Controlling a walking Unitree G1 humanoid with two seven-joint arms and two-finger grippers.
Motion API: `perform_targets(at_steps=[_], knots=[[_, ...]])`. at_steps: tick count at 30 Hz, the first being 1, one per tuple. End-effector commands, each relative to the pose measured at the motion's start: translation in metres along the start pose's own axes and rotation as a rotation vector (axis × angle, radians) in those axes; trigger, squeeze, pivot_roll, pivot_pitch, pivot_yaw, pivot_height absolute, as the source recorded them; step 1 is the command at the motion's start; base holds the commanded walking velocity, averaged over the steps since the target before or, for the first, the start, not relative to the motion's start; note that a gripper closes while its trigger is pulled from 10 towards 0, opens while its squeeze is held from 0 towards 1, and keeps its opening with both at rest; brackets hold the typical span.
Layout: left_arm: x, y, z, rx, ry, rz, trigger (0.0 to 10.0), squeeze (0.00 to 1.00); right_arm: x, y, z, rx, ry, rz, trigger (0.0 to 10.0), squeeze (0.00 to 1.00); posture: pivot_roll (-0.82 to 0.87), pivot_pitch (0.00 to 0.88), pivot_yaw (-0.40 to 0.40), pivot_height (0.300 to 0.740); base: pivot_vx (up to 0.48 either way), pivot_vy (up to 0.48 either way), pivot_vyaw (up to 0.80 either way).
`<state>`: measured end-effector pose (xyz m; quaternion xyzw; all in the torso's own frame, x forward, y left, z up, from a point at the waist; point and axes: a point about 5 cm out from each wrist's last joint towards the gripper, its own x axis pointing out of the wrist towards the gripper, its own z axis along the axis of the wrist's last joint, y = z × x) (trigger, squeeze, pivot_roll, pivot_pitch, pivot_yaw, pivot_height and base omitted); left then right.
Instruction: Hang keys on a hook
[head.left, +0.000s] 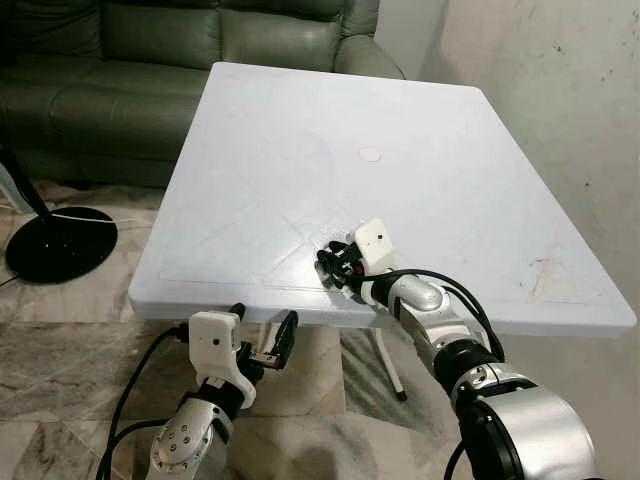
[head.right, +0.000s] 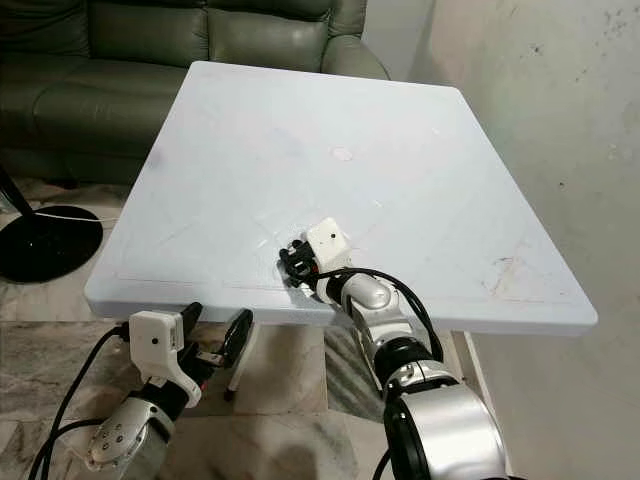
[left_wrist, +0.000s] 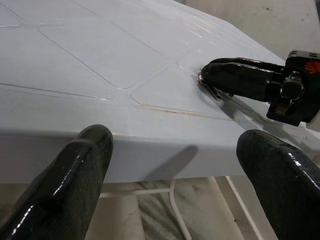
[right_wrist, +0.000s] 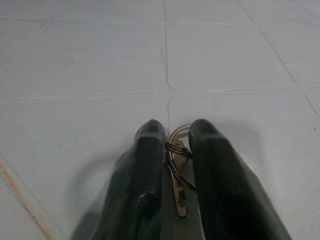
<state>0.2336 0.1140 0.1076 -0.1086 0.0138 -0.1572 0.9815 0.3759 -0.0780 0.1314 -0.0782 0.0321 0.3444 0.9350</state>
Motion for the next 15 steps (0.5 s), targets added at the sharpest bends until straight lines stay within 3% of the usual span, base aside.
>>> perform_targets(at_steps=[1,15], knots=[[-0.0002,-0.0034,-0.0013,-0.003,0.006,-0.005,10.0,0.0,-0.0009,-0.0051,0.0015,0.001,0.009,-0.019,0.0,0.0,0.13,0.197,-0.147,0.74,0.0,0.0,0.0],[-0.0007,-0.0038,-0.0013,-0.009,0.002,-0.002,10.0,0.0,0.0007,-0.0035,0.0028,0.018,0.002,-0.015,0.0,0.0,0.13,0.196,-0.15,0.74,0.0,0.0,0.0]])
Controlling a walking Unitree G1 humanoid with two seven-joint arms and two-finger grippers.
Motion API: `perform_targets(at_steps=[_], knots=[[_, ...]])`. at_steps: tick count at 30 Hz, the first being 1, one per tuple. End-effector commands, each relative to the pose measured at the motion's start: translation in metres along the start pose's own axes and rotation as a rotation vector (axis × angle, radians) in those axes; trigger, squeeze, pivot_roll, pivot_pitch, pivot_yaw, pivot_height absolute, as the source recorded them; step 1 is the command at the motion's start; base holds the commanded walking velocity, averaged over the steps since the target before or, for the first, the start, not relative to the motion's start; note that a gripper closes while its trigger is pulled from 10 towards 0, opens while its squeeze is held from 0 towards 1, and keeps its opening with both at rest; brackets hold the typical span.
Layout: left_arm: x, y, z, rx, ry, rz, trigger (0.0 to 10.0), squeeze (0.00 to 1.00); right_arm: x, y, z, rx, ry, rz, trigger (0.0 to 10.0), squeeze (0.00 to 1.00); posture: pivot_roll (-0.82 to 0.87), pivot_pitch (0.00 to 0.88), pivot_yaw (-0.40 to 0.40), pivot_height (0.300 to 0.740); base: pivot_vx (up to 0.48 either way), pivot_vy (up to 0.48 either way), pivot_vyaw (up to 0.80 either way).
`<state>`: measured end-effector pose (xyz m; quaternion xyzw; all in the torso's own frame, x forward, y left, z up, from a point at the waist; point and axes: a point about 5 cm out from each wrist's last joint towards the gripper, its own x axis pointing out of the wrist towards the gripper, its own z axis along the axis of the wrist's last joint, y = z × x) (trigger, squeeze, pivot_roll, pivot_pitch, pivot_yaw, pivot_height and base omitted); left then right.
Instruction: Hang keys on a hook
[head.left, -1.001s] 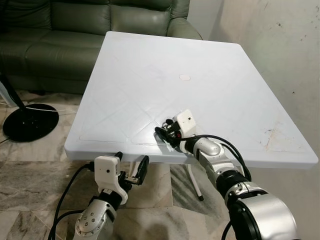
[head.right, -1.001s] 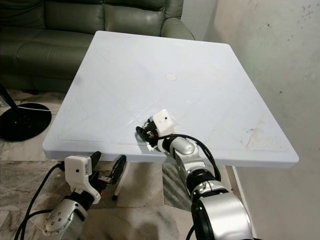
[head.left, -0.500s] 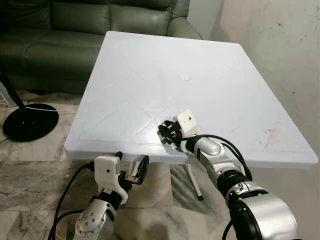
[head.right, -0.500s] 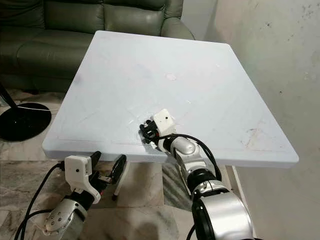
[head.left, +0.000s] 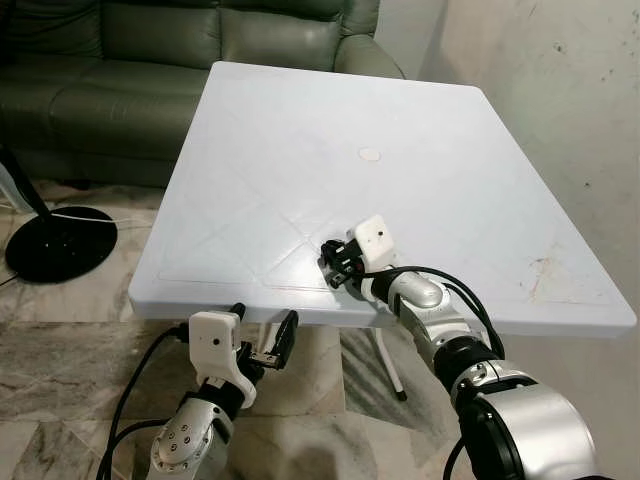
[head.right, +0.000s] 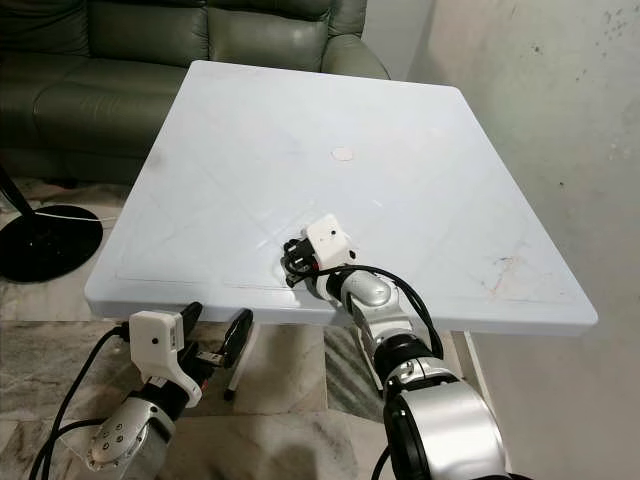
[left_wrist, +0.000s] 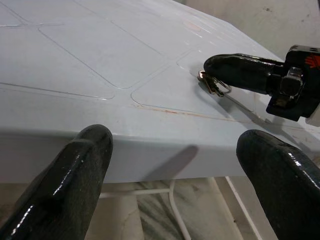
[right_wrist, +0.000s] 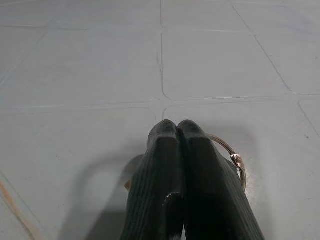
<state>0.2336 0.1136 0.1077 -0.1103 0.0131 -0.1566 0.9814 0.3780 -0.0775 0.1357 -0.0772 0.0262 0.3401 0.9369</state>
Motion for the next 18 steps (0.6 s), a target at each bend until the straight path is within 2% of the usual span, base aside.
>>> perform_targets(at_steps=[1,8,10,16,18], knots=[[-0.001,-0.003,-0.001,-0.006,0.004,-0.003,10.0,0.0,-0.001,-0.002,-0.002,0.02,0.013,-0.006,0.0,0.0,0.13,0.196,-0.15,0.74,0.0,0.0,0.0],[0.0,-0.005,-0.002,-0.01,0.001,-0.004,10.0,0.0,0.0,-0.009,0.006,0.017,-0.019,-0.076,0.0,0.0,0.13,0.182,-0.154,0.74,0.0,0.0,0.0],[0.0,-0.005,-0.002,-0.011,0.0,-0.005,10.0,0.0,-0.001,-0.017,0.014,0.066,-0.066,-0.131,0.0,0.0,0.14,0.178,-0.156,0.74,0.0,0.0,0.0],[0.0,-0.006,-0.003,-0.013,-0.002,-0.003,10.0,0.0,-0.003,-0.026,0.024,0.158,-0.149,-0.172,0.0,0.0,0.14,0.172,-0.156,0.74,0.0,0.0,0.0],[0.002,-0.006,-0.002,-0.016,-0.005,-0.004,10.0,0.0,-0.005,-0.035,0.036,0.222,-0.233,-0.214,0.0,0.0,0.13,0.166,-0.154,0.74,0.0,0.0,0.0]])
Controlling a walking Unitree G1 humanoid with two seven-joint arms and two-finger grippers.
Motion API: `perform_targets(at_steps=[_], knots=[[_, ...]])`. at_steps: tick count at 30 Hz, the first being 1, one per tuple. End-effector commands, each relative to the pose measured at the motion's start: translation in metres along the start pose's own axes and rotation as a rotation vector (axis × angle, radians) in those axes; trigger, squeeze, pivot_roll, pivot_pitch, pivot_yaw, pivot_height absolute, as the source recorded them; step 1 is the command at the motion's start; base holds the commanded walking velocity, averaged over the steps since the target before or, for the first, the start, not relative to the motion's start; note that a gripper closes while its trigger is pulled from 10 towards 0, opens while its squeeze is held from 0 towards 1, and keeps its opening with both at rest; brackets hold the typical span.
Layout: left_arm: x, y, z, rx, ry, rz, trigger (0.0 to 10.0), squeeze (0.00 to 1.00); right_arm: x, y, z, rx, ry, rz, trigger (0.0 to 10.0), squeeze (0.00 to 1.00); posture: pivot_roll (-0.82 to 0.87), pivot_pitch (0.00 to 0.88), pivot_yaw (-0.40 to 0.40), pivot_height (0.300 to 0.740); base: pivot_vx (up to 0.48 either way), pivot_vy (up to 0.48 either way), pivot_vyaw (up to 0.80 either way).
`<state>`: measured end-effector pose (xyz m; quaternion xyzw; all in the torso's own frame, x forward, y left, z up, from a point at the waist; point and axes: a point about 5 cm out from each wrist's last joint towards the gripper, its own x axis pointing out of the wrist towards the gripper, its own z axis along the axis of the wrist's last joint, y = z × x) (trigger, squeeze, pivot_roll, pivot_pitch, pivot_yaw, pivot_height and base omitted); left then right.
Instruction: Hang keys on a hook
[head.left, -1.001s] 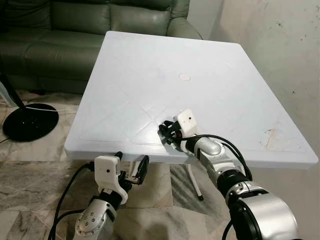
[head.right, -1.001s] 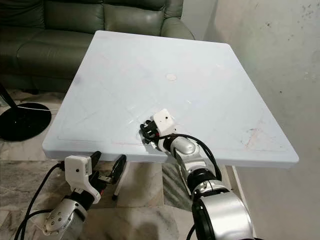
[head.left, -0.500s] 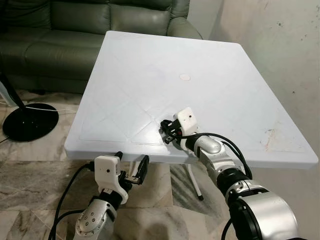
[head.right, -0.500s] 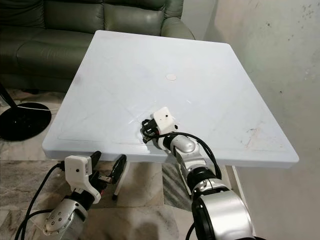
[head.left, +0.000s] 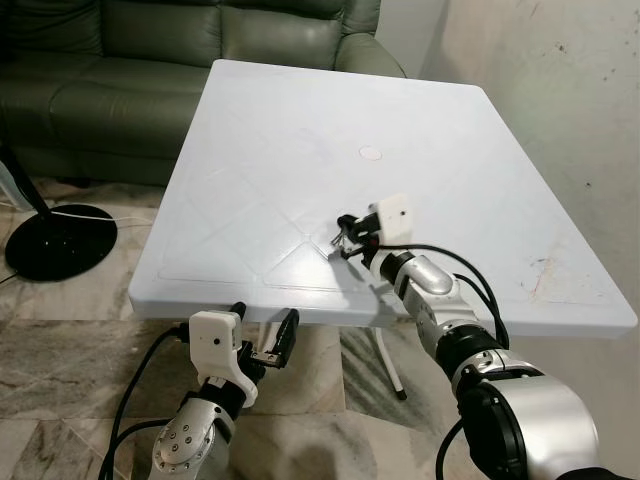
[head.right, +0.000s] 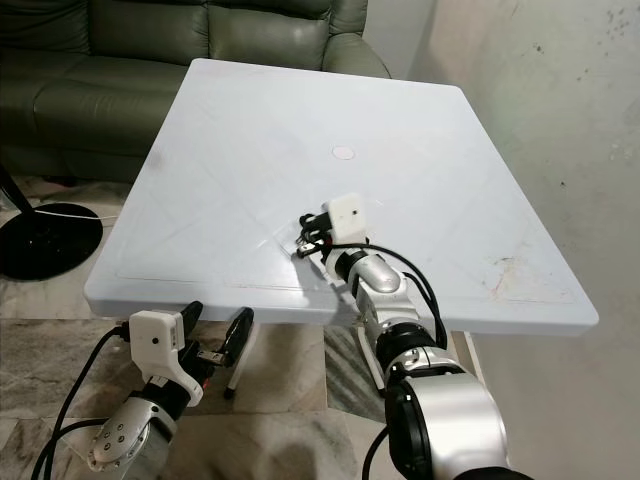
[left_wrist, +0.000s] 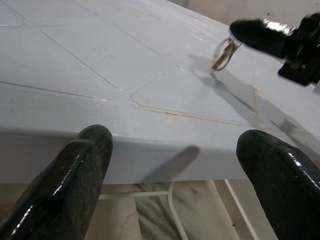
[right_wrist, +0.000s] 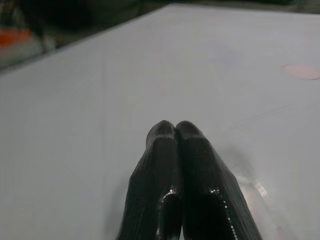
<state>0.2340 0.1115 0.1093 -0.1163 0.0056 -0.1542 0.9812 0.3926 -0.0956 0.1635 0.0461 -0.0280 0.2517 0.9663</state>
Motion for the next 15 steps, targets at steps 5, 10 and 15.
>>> perform_targets(at_steps=[5,10,15], knots=[[0.009,-0.006,0.0,-0.017,-0.008,-0.017,10.0,0.0,0.001,-0.015,0.034,0.069,-0.188,-0.06,10.0,0.0,0.13,0.159,-0.152,0.74,0.0,0.0,0.0],[0.018,-0.005,0.003,-0.015,-0.026,-0.03,10.0,0.0,-0.002,-0.024,0.045,0.143,-0.278,-0.087,10.0,0.0,0.12,0.143,-0.151,0.74,0.0,0.0,0.0],[0.041,0.0,0.015,0.0,-0.08,-0.044,10.0,0.0,-0.013,-0.032,0.052,0.193,-0.384,-0.13,10.0,0.0,0.1,0.117,-0.145,0.74,0.0,0.0,0.0]])
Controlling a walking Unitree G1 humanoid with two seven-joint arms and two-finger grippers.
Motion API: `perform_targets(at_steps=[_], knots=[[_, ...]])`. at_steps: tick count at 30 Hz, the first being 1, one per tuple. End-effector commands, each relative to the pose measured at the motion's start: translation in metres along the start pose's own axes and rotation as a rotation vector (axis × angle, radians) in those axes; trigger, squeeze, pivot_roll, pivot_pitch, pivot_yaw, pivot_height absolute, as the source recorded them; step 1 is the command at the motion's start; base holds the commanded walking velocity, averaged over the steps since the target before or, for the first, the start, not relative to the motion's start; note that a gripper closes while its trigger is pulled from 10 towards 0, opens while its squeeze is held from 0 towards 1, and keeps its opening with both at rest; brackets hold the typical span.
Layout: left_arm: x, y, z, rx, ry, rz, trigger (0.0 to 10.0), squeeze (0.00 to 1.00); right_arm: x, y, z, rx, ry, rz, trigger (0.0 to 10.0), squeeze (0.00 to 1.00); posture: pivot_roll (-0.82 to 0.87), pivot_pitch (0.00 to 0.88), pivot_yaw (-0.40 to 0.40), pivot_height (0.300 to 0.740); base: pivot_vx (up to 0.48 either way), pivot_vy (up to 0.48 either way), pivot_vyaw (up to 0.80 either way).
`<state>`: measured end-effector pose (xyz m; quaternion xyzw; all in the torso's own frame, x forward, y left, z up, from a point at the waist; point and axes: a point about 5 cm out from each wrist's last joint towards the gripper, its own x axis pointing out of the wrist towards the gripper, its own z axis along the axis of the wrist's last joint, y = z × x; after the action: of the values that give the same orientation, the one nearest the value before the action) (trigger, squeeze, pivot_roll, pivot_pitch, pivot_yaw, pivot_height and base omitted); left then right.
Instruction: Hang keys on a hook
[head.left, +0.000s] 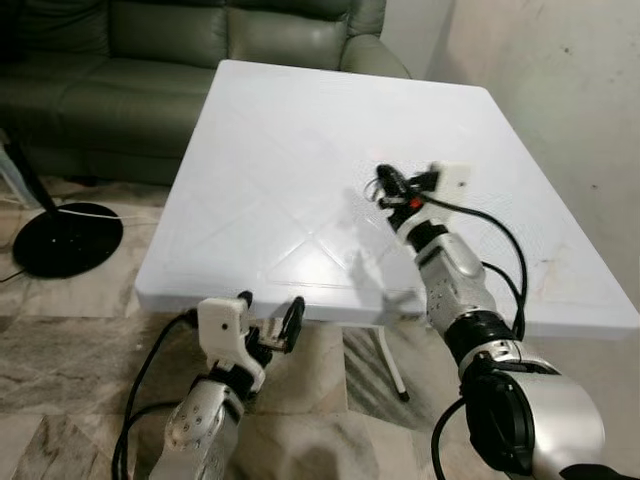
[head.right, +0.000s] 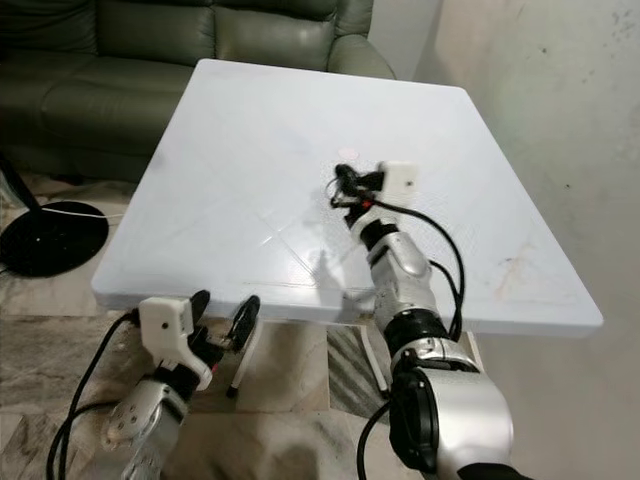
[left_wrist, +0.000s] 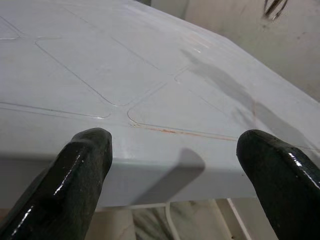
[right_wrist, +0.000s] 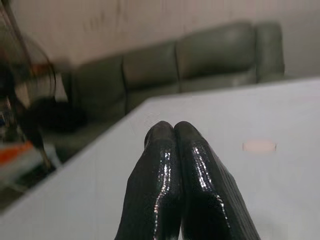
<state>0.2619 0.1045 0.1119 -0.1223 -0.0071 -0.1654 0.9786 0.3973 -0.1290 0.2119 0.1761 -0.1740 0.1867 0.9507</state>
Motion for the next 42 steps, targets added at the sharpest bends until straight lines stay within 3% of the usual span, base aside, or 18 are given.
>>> perform_targets(at_steps=[1,7,13,23,34,36,42], knots=[[0.015,0.0,0.014,0.011,-0.061,-0.019,10.0,0.0,-0.005,-0.004,0.003,0.019,-0.037,-0.022,10.0,0.0,0.1,0.117,-0.145,0.74,0.0,0.0,0.0],[0.032,0.009,0.034,0.035,-0.129,0.004,10.0,0.0,-0.021,-0.007,0.014,-0.091,-0.124,-0.063,10.0,0.0,0.09,0.095,-0.13,0.74,0.0,0.0,0.0],[0.038,0.017,0.042,0.028,-0.164,0.032,10.0,0.0,-0.046,-0.006,0.011,-0.178,-0.109,-0.05,10.0,0.0,0.08,0.097,-0.131,0.74,0.0,0.0,0.0],[0.029,0.028,0.051,0.051,-0.193,0.077,10.0,0.0,-0.077,-0.016,0.016,-0.339,-0.05,-0.169,10.0,0.0,0.08,0.091,-0.144,0.74,0.0,0.0,0.0],[0.013,0.038,0.038,0.071,-0.159,0.131,10.0,0.0,-0.123,-0.001,-0.003,-0.378,0.033,-0.22,10.0,0.0,0.07,0.048,-0.107,0.74,0.0,0.0,0.0],[0.017,0.038,0.039,0.059,-0.158,0.133,10.0,0.0,-0.129,-0.006,-0.006,-0.374,0.056,-0.289,10.0,0.0,0.06,0.026,-0.093,0.74,0.0,0.0,0.0],[0.027,0.041,0.04,0.064,-0.152,0.117,10.0,0.0,-0.133,-0.012,-0.006,-0.396,0.069,-0.336,10.0,0.0,0.05,0.0,-0.073,0.74,0.0,0.0,0.0]])
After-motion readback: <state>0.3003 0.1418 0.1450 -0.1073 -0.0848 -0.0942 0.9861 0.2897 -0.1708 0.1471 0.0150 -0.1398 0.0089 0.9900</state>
